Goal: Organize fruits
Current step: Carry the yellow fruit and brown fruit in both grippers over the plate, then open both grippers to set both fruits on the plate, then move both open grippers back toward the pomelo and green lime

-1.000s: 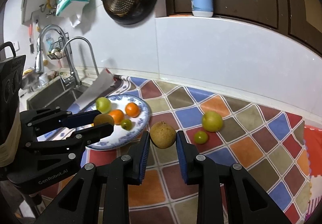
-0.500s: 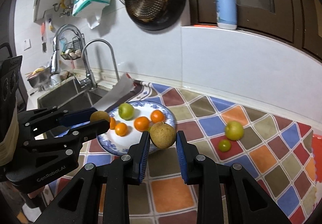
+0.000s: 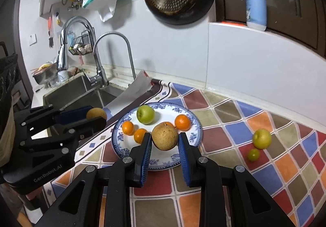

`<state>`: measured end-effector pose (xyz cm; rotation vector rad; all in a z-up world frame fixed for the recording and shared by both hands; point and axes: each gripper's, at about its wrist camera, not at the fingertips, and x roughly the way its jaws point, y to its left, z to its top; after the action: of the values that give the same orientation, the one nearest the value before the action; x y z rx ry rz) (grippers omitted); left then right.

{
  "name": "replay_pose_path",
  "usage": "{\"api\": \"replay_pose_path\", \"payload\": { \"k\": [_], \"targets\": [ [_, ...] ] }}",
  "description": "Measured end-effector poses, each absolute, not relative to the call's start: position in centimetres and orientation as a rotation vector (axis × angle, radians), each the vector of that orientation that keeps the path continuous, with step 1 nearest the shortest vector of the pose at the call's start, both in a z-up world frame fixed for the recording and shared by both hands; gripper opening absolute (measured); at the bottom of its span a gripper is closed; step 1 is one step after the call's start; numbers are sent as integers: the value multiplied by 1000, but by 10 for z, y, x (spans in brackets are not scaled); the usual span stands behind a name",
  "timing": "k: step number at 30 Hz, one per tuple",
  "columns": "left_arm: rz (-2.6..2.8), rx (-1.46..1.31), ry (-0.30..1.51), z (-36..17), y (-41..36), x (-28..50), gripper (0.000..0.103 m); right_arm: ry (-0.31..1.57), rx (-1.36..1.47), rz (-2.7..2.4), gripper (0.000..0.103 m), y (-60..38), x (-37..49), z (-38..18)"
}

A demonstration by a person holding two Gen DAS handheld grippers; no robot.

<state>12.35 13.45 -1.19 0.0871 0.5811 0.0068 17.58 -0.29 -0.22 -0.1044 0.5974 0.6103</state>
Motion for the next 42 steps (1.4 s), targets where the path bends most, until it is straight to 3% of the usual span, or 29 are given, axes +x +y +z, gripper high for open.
{"api": "replay_pose_path", "payload": {
  "k": [17,26,39,42],
  "targets": [
    [-1,24,763,-77,169,171,28,766,-153,663,28,45,225,-58],
    [0,6,792,-86,173,185,29,802,-155,679,28,54,241,-72],
    [23,31,679,-49,154,152,44,713,-141,609,30,26,213,-44],
    [9,46,643,-37,142,142,48,683,-123,577,34,12,204,-35]
  ]
}}
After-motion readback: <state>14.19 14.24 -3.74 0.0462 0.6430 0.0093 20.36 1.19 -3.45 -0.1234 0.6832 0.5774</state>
